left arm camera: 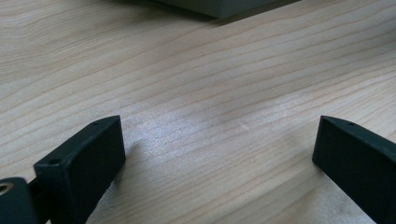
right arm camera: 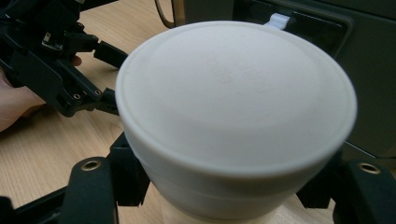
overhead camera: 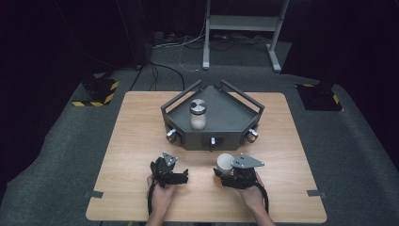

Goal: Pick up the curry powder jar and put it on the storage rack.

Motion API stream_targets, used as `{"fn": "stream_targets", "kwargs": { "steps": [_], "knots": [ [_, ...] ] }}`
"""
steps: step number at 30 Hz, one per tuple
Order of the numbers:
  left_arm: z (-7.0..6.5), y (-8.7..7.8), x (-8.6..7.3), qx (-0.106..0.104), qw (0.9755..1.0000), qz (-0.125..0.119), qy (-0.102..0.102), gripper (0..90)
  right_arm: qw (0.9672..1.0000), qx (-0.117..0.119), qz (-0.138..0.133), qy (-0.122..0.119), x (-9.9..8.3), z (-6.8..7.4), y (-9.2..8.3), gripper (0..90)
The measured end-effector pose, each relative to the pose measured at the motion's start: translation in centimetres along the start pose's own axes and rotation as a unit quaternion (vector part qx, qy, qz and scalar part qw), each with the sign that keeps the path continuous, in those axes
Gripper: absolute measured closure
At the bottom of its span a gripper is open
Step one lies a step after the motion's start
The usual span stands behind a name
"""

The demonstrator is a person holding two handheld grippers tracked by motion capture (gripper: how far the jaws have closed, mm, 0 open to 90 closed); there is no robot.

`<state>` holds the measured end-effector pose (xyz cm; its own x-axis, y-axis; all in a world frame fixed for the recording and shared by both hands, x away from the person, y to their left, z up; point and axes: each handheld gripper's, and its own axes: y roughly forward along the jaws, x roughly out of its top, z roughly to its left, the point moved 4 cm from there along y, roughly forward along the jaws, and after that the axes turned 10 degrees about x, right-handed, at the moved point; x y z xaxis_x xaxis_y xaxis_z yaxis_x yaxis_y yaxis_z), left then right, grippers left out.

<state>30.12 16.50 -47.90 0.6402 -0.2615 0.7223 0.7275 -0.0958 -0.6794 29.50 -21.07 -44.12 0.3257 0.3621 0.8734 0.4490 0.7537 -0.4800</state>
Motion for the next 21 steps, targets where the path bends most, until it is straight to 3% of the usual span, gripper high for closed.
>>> {"fn": "stream_targets", "kwargs": {
  "steps": [21],
  "knots": [
    [0.05,0.01,0.01,-0.001,1.0,0.0,0.0,2.5,0.9999,-0.005,0.008,-0.013,0.48,0.33,0.04,35.2]
  ]
}}
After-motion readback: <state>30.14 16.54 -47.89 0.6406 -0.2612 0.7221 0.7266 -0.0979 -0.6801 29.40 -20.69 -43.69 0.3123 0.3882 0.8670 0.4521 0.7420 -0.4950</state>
